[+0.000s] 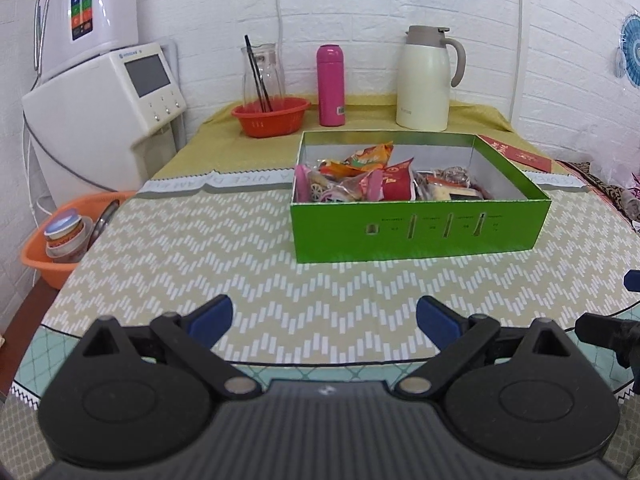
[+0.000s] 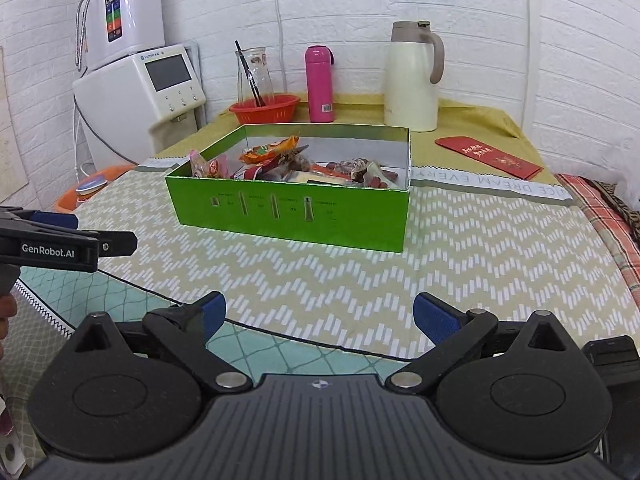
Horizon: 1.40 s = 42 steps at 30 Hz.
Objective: Organize snacks
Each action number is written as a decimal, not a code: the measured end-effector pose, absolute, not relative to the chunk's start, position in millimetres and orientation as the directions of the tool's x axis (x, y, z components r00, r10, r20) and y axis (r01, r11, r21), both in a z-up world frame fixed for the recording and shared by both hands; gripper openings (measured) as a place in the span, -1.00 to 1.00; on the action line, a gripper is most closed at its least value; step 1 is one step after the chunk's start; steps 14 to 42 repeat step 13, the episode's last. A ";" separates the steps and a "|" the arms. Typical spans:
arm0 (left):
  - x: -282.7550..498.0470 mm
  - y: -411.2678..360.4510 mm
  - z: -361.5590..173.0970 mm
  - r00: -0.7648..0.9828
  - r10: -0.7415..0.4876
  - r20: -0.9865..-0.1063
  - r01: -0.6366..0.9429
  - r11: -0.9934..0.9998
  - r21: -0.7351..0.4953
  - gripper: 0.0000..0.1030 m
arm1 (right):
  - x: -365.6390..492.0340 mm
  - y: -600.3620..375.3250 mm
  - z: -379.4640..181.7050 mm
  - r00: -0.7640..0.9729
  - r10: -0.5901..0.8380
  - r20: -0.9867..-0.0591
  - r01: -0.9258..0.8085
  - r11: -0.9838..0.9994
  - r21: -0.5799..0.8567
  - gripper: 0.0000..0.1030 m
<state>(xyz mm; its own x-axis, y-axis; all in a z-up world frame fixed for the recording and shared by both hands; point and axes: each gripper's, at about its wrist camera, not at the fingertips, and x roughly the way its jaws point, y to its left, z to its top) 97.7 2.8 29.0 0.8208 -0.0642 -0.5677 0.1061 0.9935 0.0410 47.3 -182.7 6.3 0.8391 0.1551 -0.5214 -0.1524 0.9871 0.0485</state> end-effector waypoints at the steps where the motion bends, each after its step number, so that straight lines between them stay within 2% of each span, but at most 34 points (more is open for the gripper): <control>1: 96.0 1.7 29.8 0.830 -0.056 -0.554 0.098 0.994 0.046 0.88 | 46.9 -182.3 5.9 0.839 0.154 -0.521 -0.154 0.987 0.044 1.00; 9: 95.9 -2.3 36.9 0.846 -0.063 -0.529 0.104 0.993 0.047 0.88 | 53.0 -183.8 4.6 0.843 0.145 -0.517 -0.141 0.989 0.047 1.00; 42: 97.2 -3.9 38.3 0.847 -0.064 -0.528 0.109 0.993 0.054 0.88 | 55.5 -184.2 4.1 0.844 0.139 -0.517 -0.139 0.989 0.040 1.00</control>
